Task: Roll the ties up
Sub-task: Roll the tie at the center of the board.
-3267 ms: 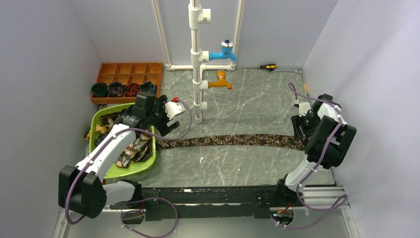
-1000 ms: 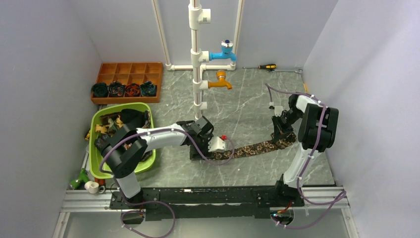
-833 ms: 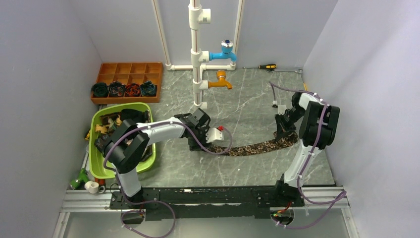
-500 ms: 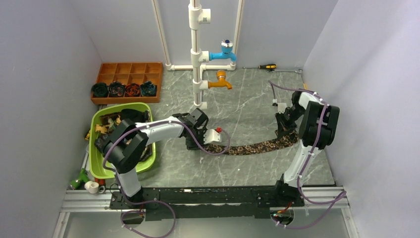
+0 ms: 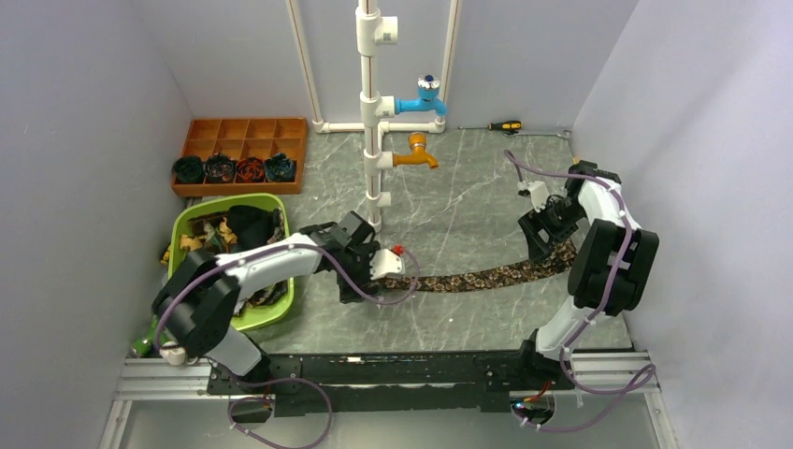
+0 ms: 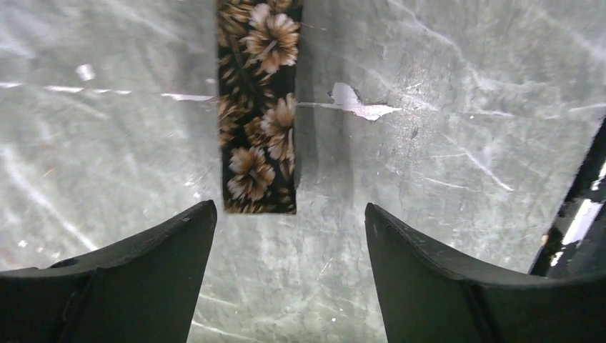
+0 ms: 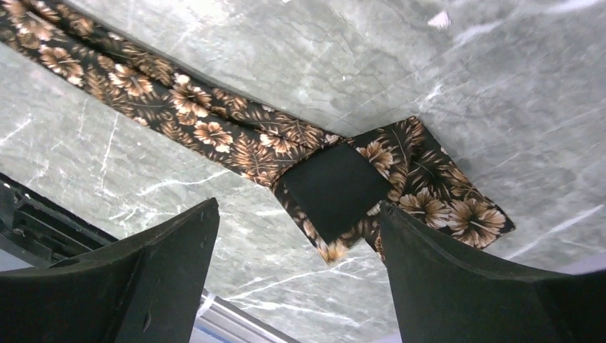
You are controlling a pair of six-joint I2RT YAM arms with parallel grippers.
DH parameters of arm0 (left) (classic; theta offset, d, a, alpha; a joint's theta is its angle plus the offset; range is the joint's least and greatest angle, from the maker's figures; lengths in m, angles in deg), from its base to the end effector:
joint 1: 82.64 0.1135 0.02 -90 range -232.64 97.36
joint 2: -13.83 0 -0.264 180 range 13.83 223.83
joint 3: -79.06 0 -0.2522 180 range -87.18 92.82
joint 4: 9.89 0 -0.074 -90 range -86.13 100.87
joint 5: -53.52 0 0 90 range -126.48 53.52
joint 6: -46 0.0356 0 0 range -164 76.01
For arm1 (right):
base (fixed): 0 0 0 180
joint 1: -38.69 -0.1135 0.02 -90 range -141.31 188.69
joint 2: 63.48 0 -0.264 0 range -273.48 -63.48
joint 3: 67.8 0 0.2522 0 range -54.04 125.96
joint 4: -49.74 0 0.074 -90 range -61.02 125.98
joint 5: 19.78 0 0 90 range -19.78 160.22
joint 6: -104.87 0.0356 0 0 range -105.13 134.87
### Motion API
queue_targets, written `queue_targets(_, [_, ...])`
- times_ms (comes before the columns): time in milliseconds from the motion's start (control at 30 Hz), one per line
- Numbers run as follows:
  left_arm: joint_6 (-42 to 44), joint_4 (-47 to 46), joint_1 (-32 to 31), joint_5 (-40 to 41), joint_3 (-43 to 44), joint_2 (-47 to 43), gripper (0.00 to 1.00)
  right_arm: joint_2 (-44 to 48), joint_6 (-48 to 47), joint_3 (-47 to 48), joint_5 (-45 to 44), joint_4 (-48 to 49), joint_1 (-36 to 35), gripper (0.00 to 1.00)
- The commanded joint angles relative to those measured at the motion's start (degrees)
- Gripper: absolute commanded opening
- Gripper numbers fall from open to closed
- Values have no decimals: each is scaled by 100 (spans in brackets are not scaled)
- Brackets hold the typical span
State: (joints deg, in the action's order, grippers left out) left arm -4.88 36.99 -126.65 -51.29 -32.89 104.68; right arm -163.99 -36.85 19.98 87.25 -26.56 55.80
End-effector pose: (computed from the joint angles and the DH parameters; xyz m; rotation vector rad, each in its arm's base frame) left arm 0.2052 -0.2109 0.1781 1.8891 2.0329 -0.3815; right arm 0.3051 -0.0830 0.2095 -0.8779 2.8054 0.3490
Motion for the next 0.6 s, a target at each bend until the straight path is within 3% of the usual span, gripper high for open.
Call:
queue_targets(0, [-535, -693, 421, -794, -341, -1221, 84, 585, -729, 173, 700, -224, -74, 86])
queue_targets(100, [-1008, -1495, 700, -892, -842, -2440, 98, 1357, -936, -195, 1396, 205, -82, 90])
queue_targets(167, [-1127, -1967, 713, -817, -1204, -3169, 99, 2025, -1068, -635, 1920, 677, -97, 99])
queue_targets(267, [-1165, -2600, 699, -1059, -1787, -3684, 99, 2709, -1310, -1392, 2421, 1294, -284, 100])
queue_targets(333, [-885, -2605, 670, -1346, -1847, -3522, 99, 2852, -1672, -1594, 2542, 1216, -538, 100])
queue_targets(433, [-59, -1383, 657, -1981, -1241, -2608, 99, 2495, -2090, -1514, 2233, 739, -1284, 100])
queue_targets(567, [-371, -1606, 658, -1792, -1056, -1670, 99, 1956, -2148, -1793, 1795, 950, -1971, 99])
